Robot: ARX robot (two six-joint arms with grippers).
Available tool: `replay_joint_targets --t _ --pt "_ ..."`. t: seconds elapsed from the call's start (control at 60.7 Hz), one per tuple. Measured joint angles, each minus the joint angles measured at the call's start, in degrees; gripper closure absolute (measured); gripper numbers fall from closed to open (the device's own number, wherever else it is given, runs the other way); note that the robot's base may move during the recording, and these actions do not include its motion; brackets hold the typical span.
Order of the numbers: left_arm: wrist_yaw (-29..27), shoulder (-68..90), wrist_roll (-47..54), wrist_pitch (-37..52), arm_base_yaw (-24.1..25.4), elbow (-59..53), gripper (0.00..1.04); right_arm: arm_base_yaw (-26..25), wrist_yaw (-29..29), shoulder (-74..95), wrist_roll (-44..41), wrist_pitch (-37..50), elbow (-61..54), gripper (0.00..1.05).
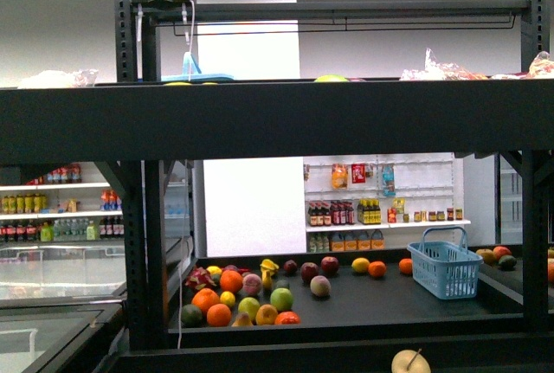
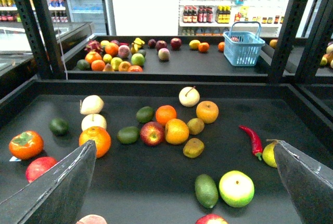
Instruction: Pick lemon from shelf
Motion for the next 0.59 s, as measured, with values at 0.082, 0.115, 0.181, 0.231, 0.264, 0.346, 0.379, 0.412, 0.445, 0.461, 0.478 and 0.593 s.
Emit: replay_joint_targets --t 0.082,0.115,0.181,0.231,0.264,0.346,0.379,0.412,0.445,0.461,0.478,0.593 --pt "0.00 -0.94 0.00 0.39 0.00 -1.38 1.02 0.00 0.00 0.00 0.00 0.00 0.00 0.02" --pt "-0.02 -1.29 0.00 0.57 0.00 -1.95 1.02 0.00 -0.02 -0.02 0.00 0.00 0.00 0.02" --pt "-0.02 -1.90 0.00 0.72 0.00 -2.71 1.02 0.00 -0.02 0.00 0.00 0.00 0.00 0.02" --pt "0.00 -2.32 0.00 0.83 0.00 -3.17 1.02 0.00 0.00 0.00 0.00 0.00 0.00 0.02" --pt "0.00 -2.60 0.00 1.03 0.00 -3.54 1.02 0.00 0.00 0.00 0.00 0.00 0.00 0.02" --pt "0.00 -3.15 0.00 1.09 0.00 -4.31 1.02 0.00 0.00 -0.02 0.00 0.00 0.00 0.02" --pt "-0.02 -3.43 0.00 1.20 0.00 -4.66 1.02 0.00 -0.02 0.00 0.00 0.00 0.00 0.02" --pt "0.00 -3.61 0.00 1.31 0.00 -4.92 1.02 0.00 -0.02 -0.02 0.00 0.00 0.00 0.02" --pt "0.00 -3.80 0.00 1.38 0.00 -5.16 1.02 0.00 -0.02 0.00 0.00 0.00 0.00 0.02" --pt "0.00 -3.89 0.00 1.40 0.00 -5.29 1.02 0.00 -0.02 0.00 0.00 0.00 0.00 0.02" --pt "0.00 -4.02 0.00 1.40 0.00 -5.42 1.02 0.00 -0.02 0.00 0.00 0.00 0.00 0.02" --pt "0.00 -4.68 0.02 1.46 0.00 -6.12 1.02 0.00 0.00 -0.02 0.00 0.00 0.00 0.02"
